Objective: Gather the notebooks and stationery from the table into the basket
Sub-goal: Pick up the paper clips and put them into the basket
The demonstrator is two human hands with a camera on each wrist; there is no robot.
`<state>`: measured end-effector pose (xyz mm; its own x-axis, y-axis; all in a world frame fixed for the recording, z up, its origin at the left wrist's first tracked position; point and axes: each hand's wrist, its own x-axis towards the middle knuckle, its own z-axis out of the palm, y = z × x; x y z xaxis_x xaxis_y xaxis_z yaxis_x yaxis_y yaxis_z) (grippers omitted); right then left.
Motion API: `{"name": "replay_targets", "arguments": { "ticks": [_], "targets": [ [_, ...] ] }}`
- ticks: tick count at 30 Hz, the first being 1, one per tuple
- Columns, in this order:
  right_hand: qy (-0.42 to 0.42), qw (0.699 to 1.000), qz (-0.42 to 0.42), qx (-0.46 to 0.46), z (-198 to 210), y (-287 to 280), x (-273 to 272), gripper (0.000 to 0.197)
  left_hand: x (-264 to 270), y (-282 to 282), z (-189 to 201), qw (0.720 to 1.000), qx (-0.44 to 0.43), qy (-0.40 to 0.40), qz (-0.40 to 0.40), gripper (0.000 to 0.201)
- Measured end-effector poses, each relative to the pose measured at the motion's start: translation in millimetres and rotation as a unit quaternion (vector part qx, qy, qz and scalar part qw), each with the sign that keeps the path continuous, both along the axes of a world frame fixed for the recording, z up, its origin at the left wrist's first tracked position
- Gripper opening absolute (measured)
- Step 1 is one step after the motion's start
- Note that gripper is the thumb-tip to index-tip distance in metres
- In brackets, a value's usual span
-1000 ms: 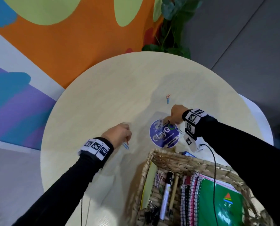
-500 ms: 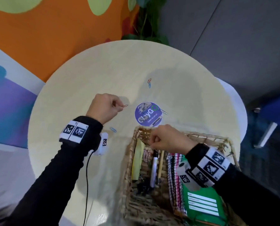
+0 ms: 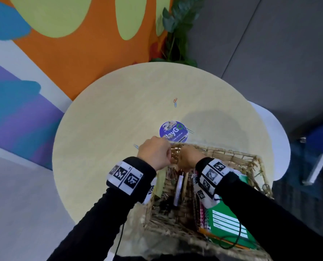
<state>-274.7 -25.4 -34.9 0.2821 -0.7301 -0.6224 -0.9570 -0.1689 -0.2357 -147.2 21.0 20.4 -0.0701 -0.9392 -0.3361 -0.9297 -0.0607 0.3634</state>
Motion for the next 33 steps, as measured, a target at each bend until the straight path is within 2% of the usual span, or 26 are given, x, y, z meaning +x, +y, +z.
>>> {"name": "replay_targets", "arguments": {
  "ticks": [3, 6, 9, 11, 13, 16, 17, 18, 19, 21, 22, 24, 26, 29, 33],
  "targets": [
    [-0.066, 0.993, -0.085, -0.042, 25.0, -2.3, -33.2, 0.021, -25.7, -0.7, -8.1, 0.998, 0.016, -0.048, -0.034, 0.018],
    [-0.095, 0.985, -0.127, -0.072, 45.6, 4.5, -63.8, 0.016, -49.6, -7.9, -15.1, 0.994, 0.047, -0.070, -0.072, 0.012],
    [-0.121, 0.980, -0.140, -0.080, 56.3, 15.6, -83.1, 0.016, -60.6, -13.3, -42.0, 0.992, 0.079, -0.073, -0.072, 0.020],
    [-0.139, 0.977, -0.145, -0.079, 59.7, 23.8, -90.4, 0.013, -62.9, -10.4, -56.3, 0.990, 0.068, -0.093, -0.076, 0.020],
    [-0.146, 0.974, -0.148, -0.086, 59.7, 30.4, -94.5, 0.012, -63.9, -6.4, -59.2, 0.988, 0.058, -0.111, -0.095, 0.023],
    [-0.148, 0.976, -0.134, -0.084, 59.0, 38.5, -94.7, 0.019, -64.5, -7.4, -56.4, 0.983, 0.116, -0.112, -0.085, 0.019],
    [-0.151, 0.976, -0.134, -0.081, 58.1, 39.4, -94.8, 0.019, -63.3, -12.3, -52.3, 0.984, 0.125, -0.100, -0.082, 0.017],
    [-0.153, 0.976, -0.135, -0.080, 57.1, 39.8, -95.5, 0.018, -60.4, -17.6, -47.1, 0.988, 0.120, -0.070, -0.074, 0.024],
    [-0.159, 0.975, -0.136, -0.079, 57.4, 39.0, -95.8, 0.017, -53.9, -25.3, -40.6, 0.991, 0.105, -0.037, -0.075, 0.029],
    [-0.177, 0.970, -0.144, -0.078, 57.4, 33.1, -96.1, 0.014, -30.6, -35.4, -17.4, 0.995, 0.044, 0.081, -0.040, 0.016],
    [-0.191, 0.966, -0.153, -0.080, 58.8, 28.6, -95.5, 0.012, -13.7, -38.0, -6.8, 0.991, -0.005, 0.133, -0.018, 0.010],
    [-0.213, 0.958, -0.168, -0.092, 64.9, 17.0, -91.3, 0.008, 25.4, -44.1, 0.2, 0.978, -0.080, 0.189, 0.045, 0.012],
    [-0.240, 0.947, -0.181, -0.109, 72.8, 2.2, -83.4, 0.006, 66.2, -51.8, -14.8, 0.977, -0.099, 0.162, 0.094, 0.011],
    [-0.281, 0.931, -0.201, -0.120, 83.8, -25.6, -67.6, 0.008, 109.5, -62.1, -51.6, 0.987, -0.046, 0.086, 0.128, 0.008],
    [-0.282, 0.931, -0.192, -0.129, 92.1, -72.6, -44.0, 0.010, 128.2, -67.3, -94.9, 0.997, 0.024, 0.050, 0.059, 0.015]
  ]
}}
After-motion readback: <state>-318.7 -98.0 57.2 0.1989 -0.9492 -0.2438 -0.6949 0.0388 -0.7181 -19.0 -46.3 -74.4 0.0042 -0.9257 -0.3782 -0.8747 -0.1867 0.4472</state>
